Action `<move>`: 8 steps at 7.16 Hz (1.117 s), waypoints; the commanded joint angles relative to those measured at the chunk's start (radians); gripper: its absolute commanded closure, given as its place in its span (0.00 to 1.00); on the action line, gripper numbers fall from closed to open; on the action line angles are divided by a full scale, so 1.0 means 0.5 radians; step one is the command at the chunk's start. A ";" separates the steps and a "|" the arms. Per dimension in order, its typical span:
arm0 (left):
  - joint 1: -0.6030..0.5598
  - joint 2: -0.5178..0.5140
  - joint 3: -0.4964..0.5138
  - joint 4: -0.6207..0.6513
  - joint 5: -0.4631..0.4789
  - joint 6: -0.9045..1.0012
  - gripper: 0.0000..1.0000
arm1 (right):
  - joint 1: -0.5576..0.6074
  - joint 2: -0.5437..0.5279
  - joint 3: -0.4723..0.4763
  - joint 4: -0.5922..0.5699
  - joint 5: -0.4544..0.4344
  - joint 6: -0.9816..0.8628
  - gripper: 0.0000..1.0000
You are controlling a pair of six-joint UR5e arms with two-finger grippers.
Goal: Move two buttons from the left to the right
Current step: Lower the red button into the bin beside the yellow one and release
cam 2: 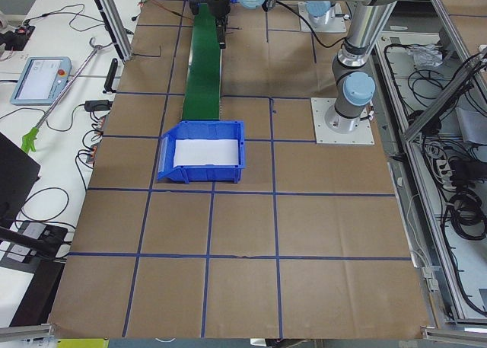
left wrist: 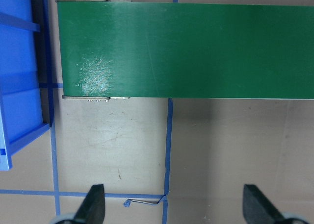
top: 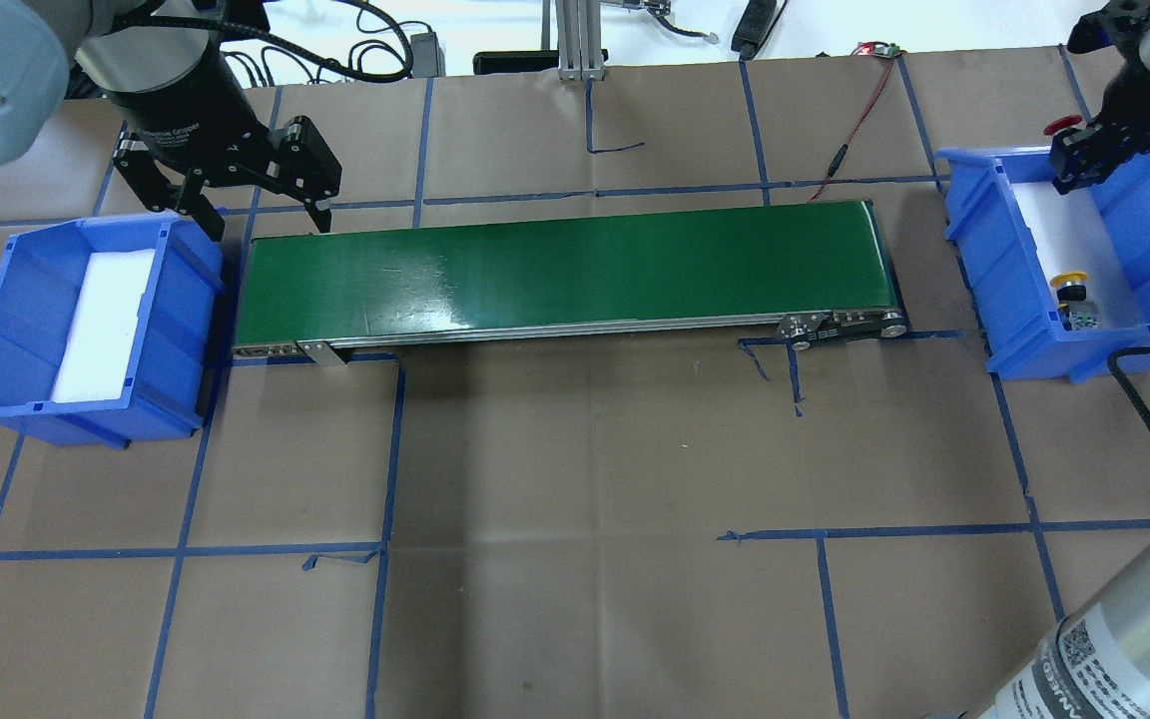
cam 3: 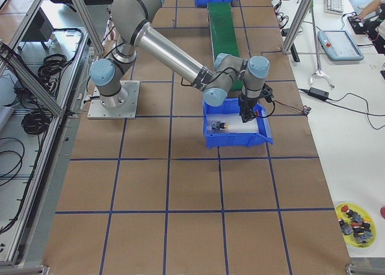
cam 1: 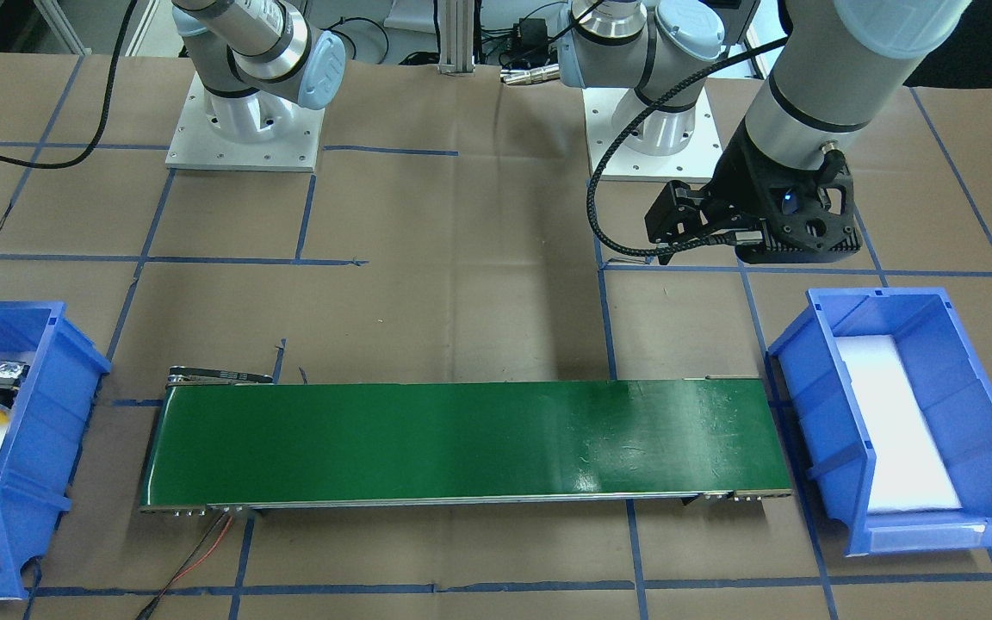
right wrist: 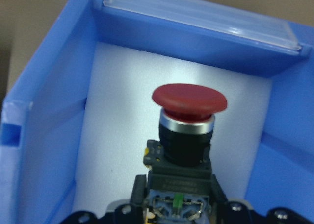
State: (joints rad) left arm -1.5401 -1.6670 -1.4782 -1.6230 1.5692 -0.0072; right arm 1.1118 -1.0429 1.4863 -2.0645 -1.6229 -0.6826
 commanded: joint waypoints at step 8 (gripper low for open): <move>0.000 -0.001 -0.001 0.000 0.000 0.002 0.00 | -0.027 0.064 -0.003 -0.028 0.129 0.006 0.01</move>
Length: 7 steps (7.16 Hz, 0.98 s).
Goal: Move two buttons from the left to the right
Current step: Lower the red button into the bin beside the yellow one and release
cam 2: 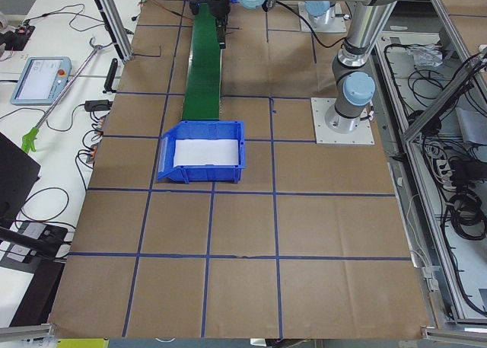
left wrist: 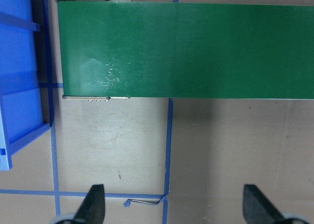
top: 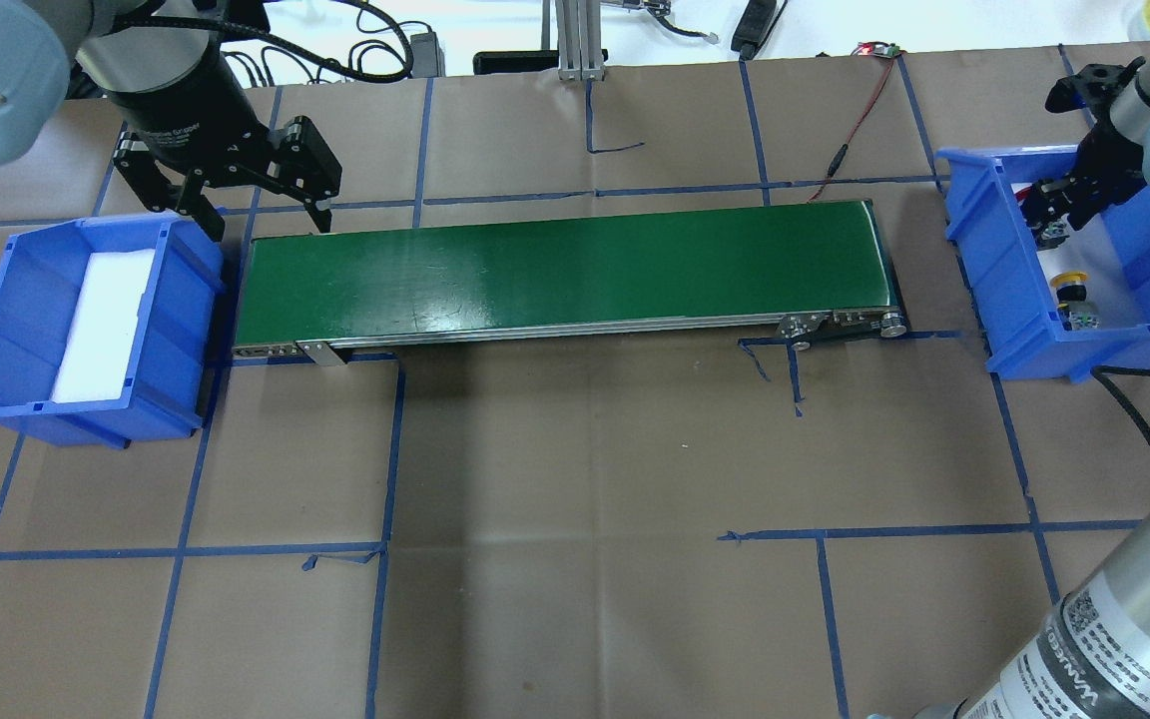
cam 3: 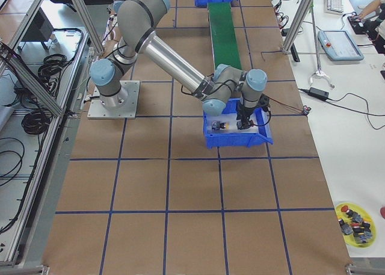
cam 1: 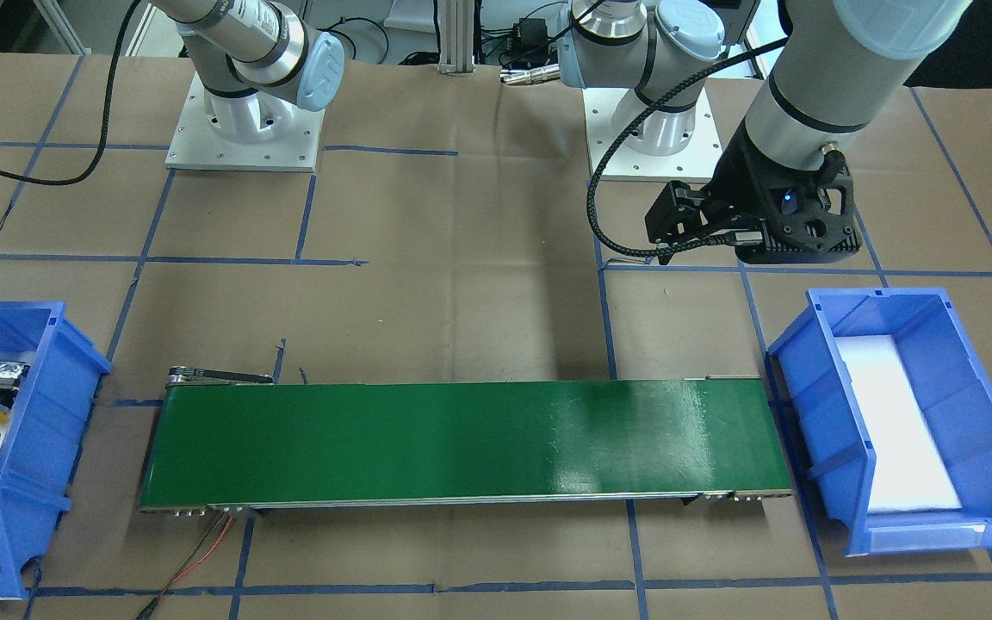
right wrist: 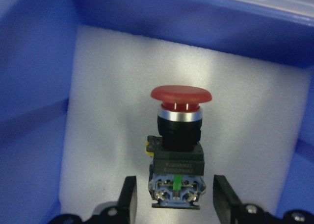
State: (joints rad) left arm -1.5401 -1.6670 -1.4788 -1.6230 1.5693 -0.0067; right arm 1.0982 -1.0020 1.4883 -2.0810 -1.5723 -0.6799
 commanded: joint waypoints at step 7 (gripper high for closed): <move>0.000 -0.001 0.000 0.000 0.000 0.001 0.00 | 0.229 -0.793 -0.010 0.724 -0.006 0.633 0.00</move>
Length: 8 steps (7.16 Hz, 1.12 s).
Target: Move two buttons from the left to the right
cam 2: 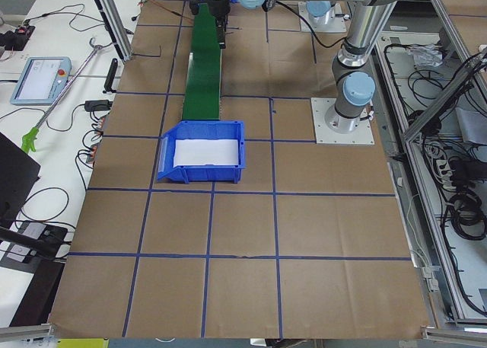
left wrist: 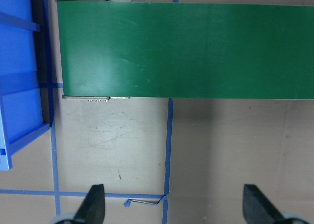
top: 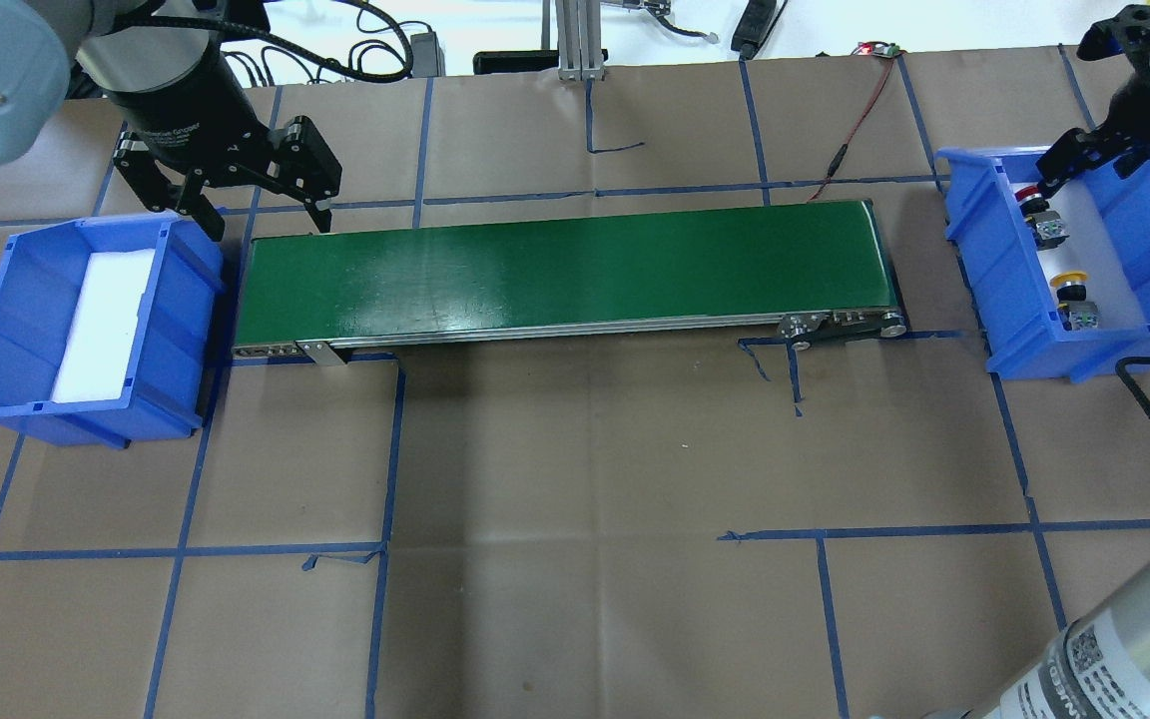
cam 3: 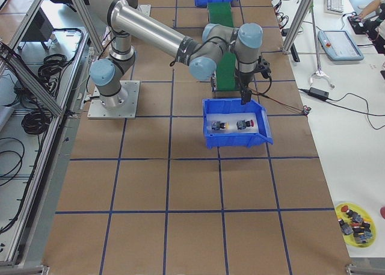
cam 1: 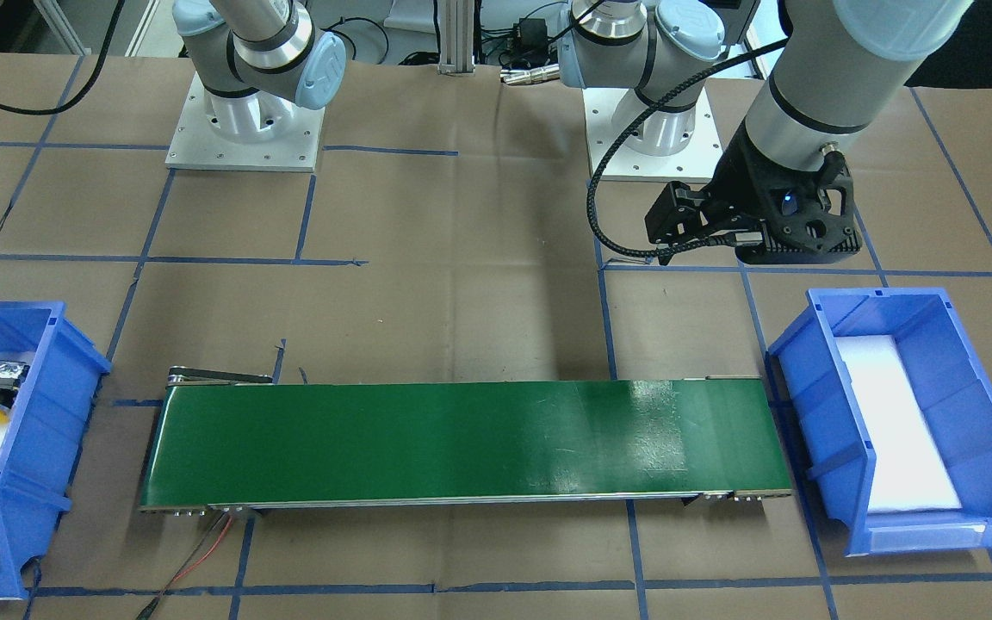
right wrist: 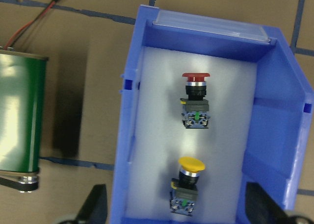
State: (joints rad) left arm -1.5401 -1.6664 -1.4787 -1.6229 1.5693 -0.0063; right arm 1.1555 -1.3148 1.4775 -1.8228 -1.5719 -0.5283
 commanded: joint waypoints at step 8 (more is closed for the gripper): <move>0.000 -0.002 0.000 0.000 0.003 -0.003 0.00 | 0.996 -0.619 0.226 0.513 -0.001 1.409 0.00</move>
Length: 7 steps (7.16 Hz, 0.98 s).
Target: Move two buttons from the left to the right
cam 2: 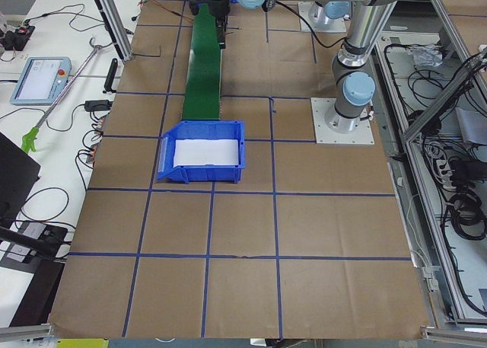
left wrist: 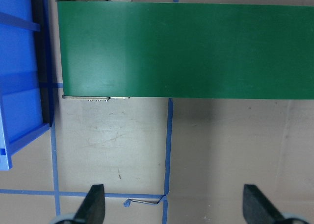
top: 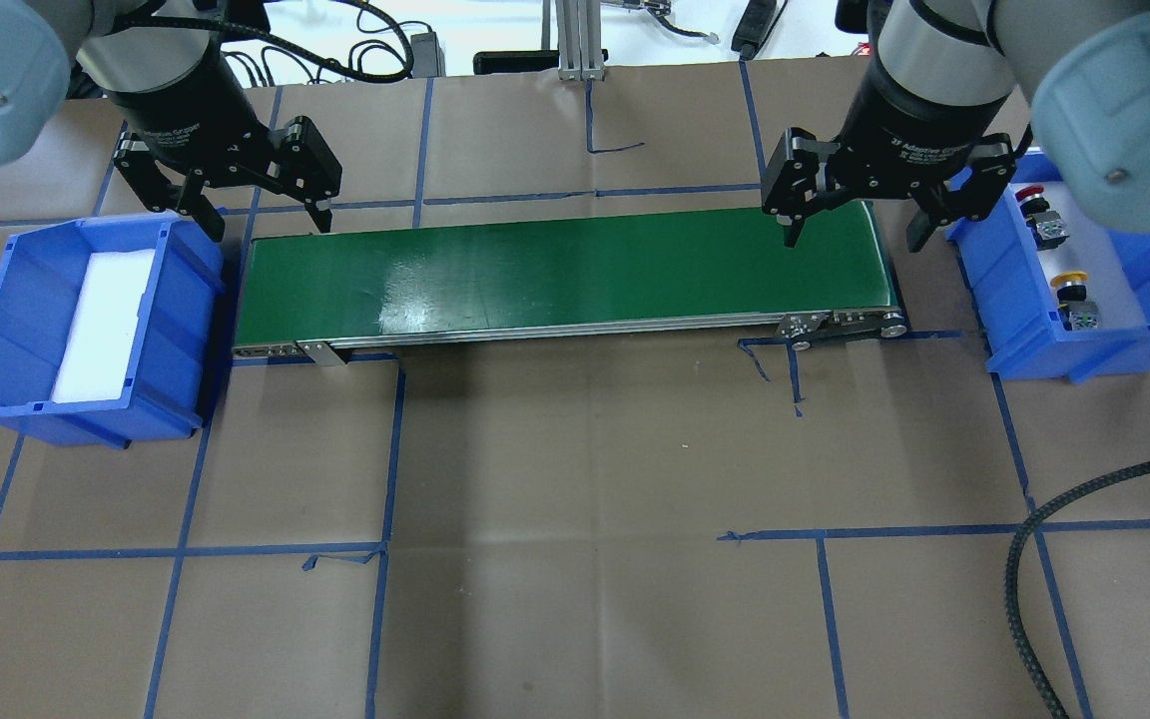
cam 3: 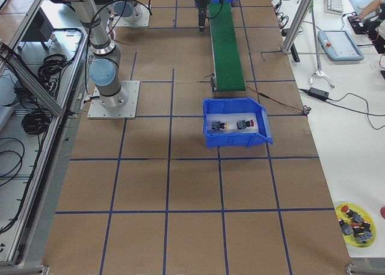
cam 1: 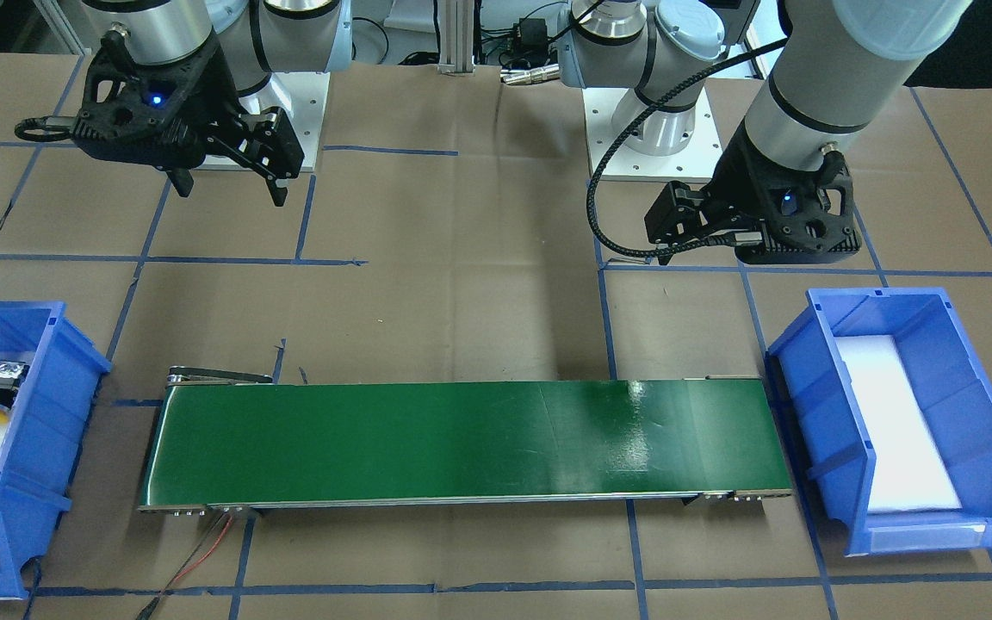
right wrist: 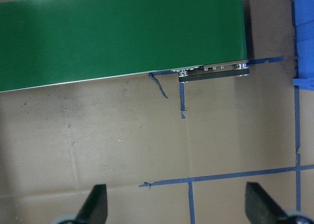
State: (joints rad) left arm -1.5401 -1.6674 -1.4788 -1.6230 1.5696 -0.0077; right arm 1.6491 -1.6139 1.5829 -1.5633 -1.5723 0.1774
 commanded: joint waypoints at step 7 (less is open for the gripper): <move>0.000 0.003 0.000 0.000 0.002 0.000 0.00 | -0.003 -0.009 0.022 -0.095 0.003 -0.002 0.00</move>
State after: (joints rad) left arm -1.5401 -1.6671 -1.4787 -1.6229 1.5696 -0.0077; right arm 1.6488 -1.6189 1.5932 -1.6109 -1.5695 0.1765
